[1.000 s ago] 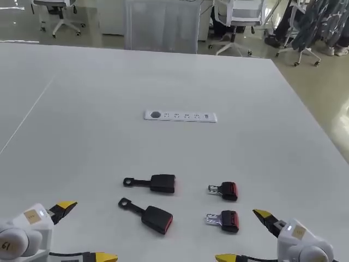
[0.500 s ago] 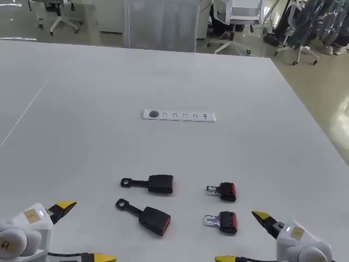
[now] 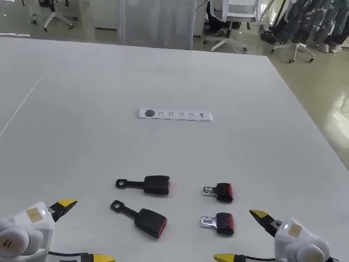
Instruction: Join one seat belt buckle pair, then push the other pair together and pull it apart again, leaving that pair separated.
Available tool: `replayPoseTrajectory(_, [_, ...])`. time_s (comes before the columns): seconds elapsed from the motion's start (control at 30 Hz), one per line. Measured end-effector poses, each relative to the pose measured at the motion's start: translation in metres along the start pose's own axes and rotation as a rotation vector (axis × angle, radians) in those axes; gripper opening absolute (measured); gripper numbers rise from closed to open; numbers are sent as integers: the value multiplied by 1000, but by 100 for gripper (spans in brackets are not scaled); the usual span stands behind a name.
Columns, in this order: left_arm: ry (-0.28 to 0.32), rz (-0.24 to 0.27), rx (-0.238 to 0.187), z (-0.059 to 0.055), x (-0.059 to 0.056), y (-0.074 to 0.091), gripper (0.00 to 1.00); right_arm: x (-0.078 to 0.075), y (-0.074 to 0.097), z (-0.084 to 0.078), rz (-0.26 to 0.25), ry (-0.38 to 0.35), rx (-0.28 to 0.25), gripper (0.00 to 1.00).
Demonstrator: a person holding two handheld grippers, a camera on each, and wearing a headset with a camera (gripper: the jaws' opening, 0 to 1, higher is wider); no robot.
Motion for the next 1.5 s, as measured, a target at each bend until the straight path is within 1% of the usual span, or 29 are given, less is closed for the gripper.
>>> replayPoseTrajectory(0.17, [-14,-16,4,2,2,-7,100,-2,0,-1,13,-3,4,89])
replayPoseTrajectory(0.37, [-38,-41,20,4,6,-19,100,-6,-1,-5,18,-8,26,87])
replayPoseTrajectory(0.57, [-55,-65,29,6,10,-30,99,-11,-4,-5,39,7,50,84])
replayPoseTrajectory(0.77, [-83,-81,50,7,14,-40,97,-17,-9,-3,56,13,68,83])
replayPoseTrajectory(0.97, [-112,-106,75,10,16,-50,94,-24,-17,-2,76,25,87,81])
replayPoseTrajectory(1.03, [-116,-118,80,12,17,-54,91,-26,-20,-2,94,27,97,81])
replayPoseTrajectory(1.07, [-117,-130,77,13,17,-56,91,-27,-23,-2,103,31,99,81])
replayPoseTrajectory(1.2, [-143,-147,91,17,18,-64,91,-31,-29,-4,125,58,127,80])
replayPoseTrajectory(1.33, [-183,-187,112,20,18,-74,88,-36,-33,-5,142,74,142,77])
replayPoseTrajectory(1.37, [-198,-193,113,21,18,-77,87,-37,-35,-4,147,76,147,76])
replayPoseTrajectory(1.5, [-224,-212,130,23,20,-88,86,-42,-41,-3,166,92,156,77])
Point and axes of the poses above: the centre of the closed fingertips' face, and the gripper's own axes: y roughly backward along the fingers, x roughly to its left, z roughly out of its top, the point moved 10 cm from there along y, roughly backward along the fingers, and after that the axes turned 5 degrees about x, right-handed, at the moved point
